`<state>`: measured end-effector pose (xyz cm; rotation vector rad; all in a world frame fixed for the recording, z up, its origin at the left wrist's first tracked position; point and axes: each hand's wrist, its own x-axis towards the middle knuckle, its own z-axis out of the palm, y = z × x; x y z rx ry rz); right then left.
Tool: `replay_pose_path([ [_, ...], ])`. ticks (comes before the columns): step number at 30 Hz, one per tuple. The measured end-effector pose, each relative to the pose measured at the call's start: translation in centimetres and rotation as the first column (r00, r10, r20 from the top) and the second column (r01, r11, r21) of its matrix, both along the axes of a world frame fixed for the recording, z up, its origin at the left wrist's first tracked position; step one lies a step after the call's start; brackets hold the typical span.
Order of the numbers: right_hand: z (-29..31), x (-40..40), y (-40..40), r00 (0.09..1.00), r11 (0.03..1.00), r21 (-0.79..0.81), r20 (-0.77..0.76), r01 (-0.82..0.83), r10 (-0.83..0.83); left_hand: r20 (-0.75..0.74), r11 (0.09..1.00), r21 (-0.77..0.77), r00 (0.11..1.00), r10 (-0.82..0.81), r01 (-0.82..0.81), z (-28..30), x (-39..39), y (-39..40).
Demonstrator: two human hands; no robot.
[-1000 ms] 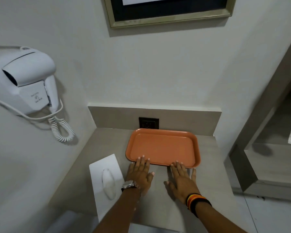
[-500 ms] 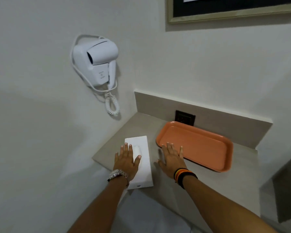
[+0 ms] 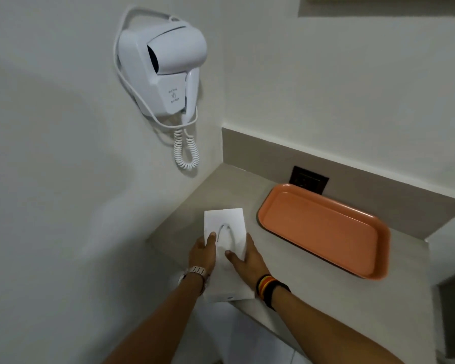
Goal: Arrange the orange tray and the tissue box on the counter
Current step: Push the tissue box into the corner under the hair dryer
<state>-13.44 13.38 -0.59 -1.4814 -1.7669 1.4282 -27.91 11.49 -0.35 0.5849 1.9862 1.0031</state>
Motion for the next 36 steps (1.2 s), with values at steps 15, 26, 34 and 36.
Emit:
replay_pose_path([
  [15, 1.2, -9.3, 13.7, 0.943, 0.955, -0.141, -0.176, 0.261, -0.284, -0.033, 0.981, -0.037, 0.981, -0.192, 0.19, 3.5, -7.3, 17.3],
  [26, -0.5, -12.9, 21.7, 0.938, 0.938, -0.177, -0.126, 0.299, -0.322, -0.115, 0.962, -0.016, 0.956, -0.272, 0.272, 1.9, -10.8, 26.3],
  [34, -1.0, -10.9, 20.7, 0.971, 0.975, -0.081, -0.112, 0.205, -0.213, -0.344, 0.928, -0.035, 0.867, -0.36, 0.371, 0.2, -11.4, 25.5],
  [36, -1.3, -10.1, 18.7, 0.984, 0.983, 0.062, -0.022, 0.175, -0.174, -0.463, 0.897, -0.023, 0.791, -0.401, 0.442, -0.6, -10.9, 23.3],
])
